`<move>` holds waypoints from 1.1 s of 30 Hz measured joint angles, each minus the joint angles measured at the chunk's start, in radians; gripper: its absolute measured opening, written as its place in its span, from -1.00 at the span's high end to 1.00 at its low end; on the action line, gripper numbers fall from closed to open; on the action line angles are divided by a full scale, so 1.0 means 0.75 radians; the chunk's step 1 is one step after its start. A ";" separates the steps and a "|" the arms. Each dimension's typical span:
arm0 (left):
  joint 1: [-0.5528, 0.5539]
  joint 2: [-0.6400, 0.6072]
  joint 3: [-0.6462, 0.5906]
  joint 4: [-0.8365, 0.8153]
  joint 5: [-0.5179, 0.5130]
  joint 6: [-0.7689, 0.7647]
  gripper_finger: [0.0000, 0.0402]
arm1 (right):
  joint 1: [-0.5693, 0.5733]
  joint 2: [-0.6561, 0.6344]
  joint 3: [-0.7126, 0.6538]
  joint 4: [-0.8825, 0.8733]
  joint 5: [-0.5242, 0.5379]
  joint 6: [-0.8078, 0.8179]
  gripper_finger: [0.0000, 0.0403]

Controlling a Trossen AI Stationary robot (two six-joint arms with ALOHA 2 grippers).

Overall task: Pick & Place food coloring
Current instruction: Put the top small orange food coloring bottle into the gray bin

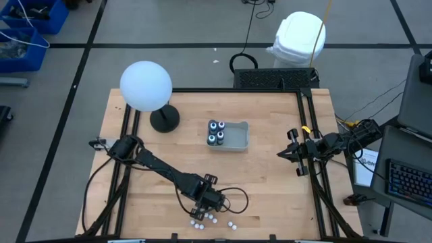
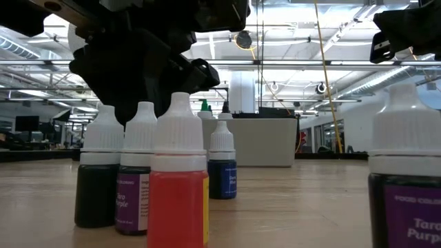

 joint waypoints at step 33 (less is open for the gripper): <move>0.029 -0.002 0.546 -0.567 -0.131 0.192 0.62 | 0.000 0.000 0.000 0.000 -0.001 -0.005 1.00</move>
